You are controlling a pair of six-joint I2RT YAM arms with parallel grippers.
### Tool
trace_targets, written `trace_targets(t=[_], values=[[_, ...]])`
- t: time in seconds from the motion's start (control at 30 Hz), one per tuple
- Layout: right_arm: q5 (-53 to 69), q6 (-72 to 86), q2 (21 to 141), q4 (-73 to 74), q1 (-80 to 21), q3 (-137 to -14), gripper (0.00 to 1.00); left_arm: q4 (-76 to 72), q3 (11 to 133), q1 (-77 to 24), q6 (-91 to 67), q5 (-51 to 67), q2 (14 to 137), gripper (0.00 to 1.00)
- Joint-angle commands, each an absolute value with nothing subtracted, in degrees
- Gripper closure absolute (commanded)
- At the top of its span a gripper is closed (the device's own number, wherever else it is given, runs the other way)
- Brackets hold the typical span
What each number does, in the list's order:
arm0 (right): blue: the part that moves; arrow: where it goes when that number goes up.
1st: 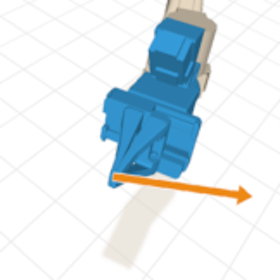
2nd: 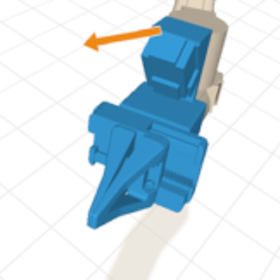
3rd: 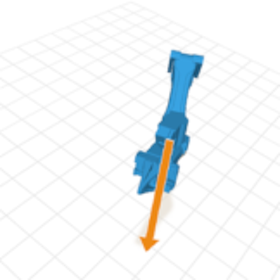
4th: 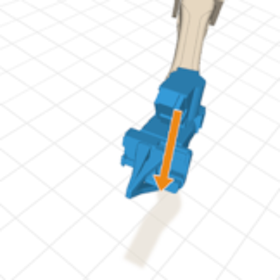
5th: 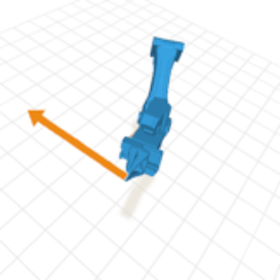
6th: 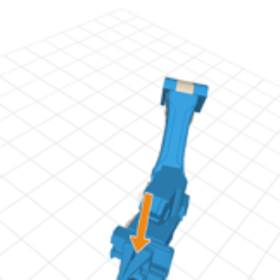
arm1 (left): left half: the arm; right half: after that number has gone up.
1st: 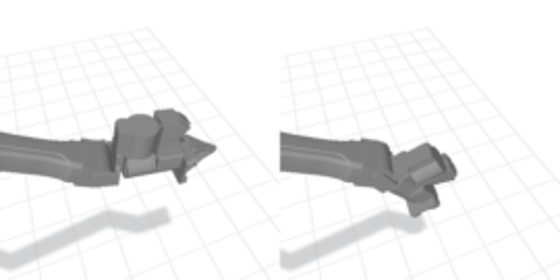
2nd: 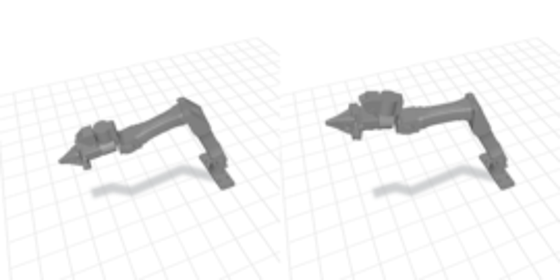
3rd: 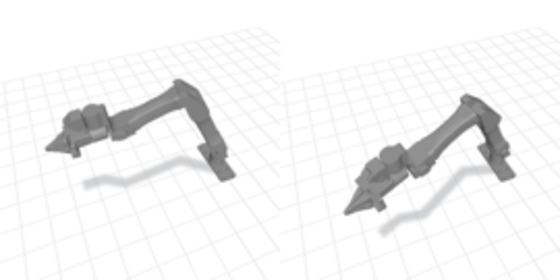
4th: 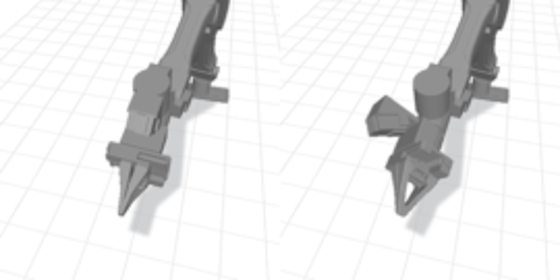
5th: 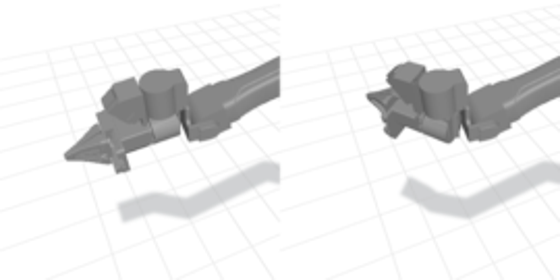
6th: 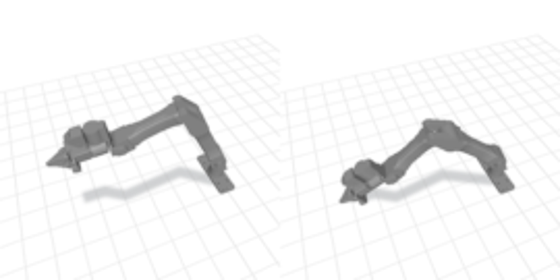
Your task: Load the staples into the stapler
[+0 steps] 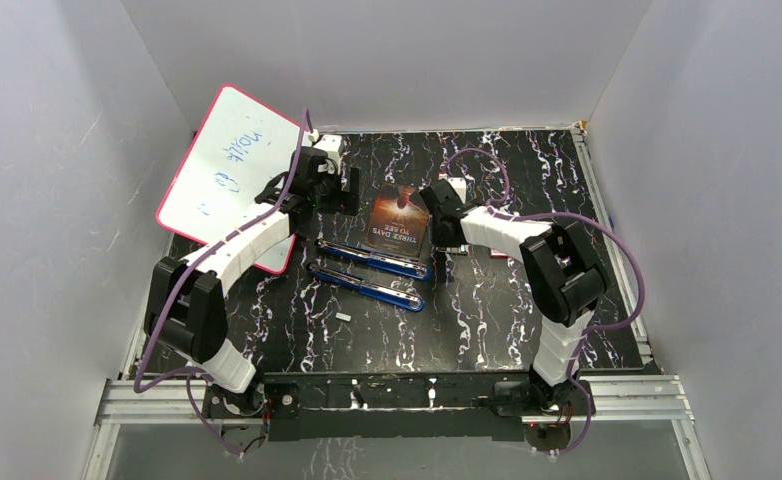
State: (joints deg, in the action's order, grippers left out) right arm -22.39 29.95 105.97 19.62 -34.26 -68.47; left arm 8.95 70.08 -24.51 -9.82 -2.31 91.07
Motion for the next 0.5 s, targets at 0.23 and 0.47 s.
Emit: trace_targets(t=[0.23, 0.47], values=[[-24.32, 29.71, 102.05, 20.21, -34.52, -69.89, 0.79, 8.17, 69.78, -24.79, -9.15, -1.49, 88.10, 0.06], [-24.08, 29.44, 103.33, 20.30, -34.48, -70.27, 0.70, 8.17, 69.70, -24.79, -9.12, -1.66, 88.02, 0.06]])
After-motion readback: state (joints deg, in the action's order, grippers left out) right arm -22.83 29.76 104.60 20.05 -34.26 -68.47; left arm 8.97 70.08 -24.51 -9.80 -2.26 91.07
